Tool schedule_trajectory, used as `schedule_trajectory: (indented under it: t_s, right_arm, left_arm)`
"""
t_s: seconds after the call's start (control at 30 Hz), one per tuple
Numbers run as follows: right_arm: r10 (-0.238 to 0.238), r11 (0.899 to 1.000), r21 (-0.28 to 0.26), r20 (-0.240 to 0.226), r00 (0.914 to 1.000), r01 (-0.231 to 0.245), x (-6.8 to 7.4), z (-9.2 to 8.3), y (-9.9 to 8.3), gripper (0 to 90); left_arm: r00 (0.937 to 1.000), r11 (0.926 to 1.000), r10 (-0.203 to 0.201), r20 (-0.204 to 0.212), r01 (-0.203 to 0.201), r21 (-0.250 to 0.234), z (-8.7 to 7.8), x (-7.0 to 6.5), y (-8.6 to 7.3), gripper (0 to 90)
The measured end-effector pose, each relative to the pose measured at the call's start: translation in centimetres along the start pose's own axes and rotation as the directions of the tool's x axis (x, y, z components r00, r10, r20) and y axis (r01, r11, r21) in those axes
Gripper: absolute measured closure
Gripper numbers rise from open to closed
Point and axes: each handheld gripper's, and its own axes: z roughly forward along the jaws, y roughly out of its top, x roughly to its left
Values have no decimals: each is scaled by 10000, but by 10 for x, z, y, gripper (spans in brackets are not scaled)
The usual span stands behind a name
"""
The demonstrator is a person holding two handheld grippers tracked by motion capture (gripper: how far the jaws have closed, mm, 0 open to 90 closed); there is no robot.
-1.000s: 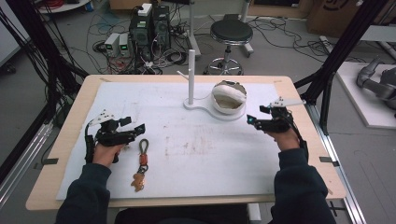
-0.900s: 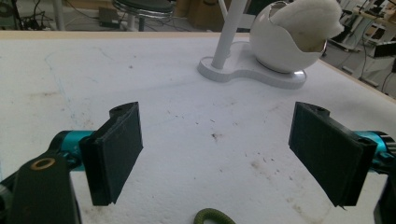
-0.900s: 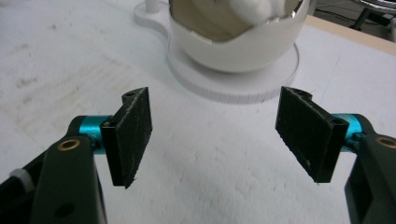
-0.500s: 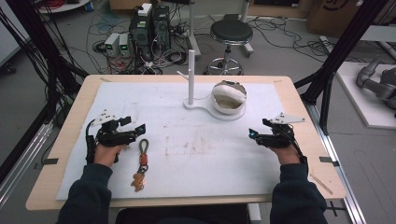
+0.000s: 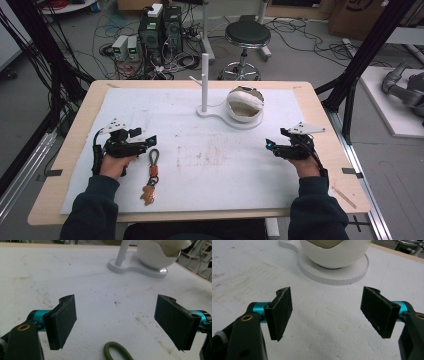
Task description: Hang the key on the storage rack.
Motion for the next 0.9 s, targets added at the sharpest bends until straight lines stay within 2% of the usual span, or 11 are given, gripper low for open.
schedule_trajectory:
  t_s: [0.17, 0.2, 0.23, 0.3, 0.5, 0.57, 0.7, 0.77, 0.8, 0.83, 0.9]
  right_arm:
    - [-313, 9994, 164, -54, 9995, 314, 3, 1, -1, 264]
    - [-356, 9992, 170, -48, 9994, 356, 4, 0, -1, 264]
    - [-372, 9992, 147, -33, 9993, 373, 4, -1, -1, 263]
    - [-384, 9992, 103, -78, 9992, 385, 4, -2, -2, 263]
    - [-324, 9994, 125, -124, 9994, 325, 2, 0, -3, 264]
    - [-334, 9993, 132, -140, 9993, 336, 2, 0, -3, 264]
    - [-340, 9992, 196, -136, 9993, 343, 1, 1, -3, 264]
    - [-337, 9991, 238, -133, 9993, 340, 2, 2, -3, 264]
    - [-382, 9989, 259, -155, 9992, 386, 3, 2, -4, 264]
    - [-414, 9988, 271, -139, 9990, 418, 3, 2, -4, 264]
    - [-422, 9987, 271, -129, 9990, 425, 4, 1, -4, 265]
  left_arm:
    - [9997, 9954, 142, -218, -121, 948, 2, -8, -2, 195]
    - [9998, 9926, 201, -77, -190, 1197, 2, -11, -2, 232]
    - [9996, 9889, 286, 56, -291, 1458, 2, -14, -2, 327]
    - [9991, 9782, 425, -79, -400, 2038, 3, -19, -4, 378]
    - [9927, 9456, 807, -891, -480, 3216, 11, -23, -15, 344]
    - [9917, 9329, 987, -827, -633, 3546, 14, -23, -16, 341]
    - [9751, 9098, 1840, -1235, -1214, 3968, 16, -28, -15, 503]
    - [9728, 9121, 1873, -1363, -1207, 3918, 15, -27, -15, 603]
    - [9797, 9178, 1668, -1113, -1130, 3807, 14, -26, -14, 709]
    - [9828, 9209, 1528, -1035, -1036, 3758, 15, -25, -14, 746]
    - [9811, 9260, 1635, -1038, -1163, 3592, 17, -25, -14, 762]
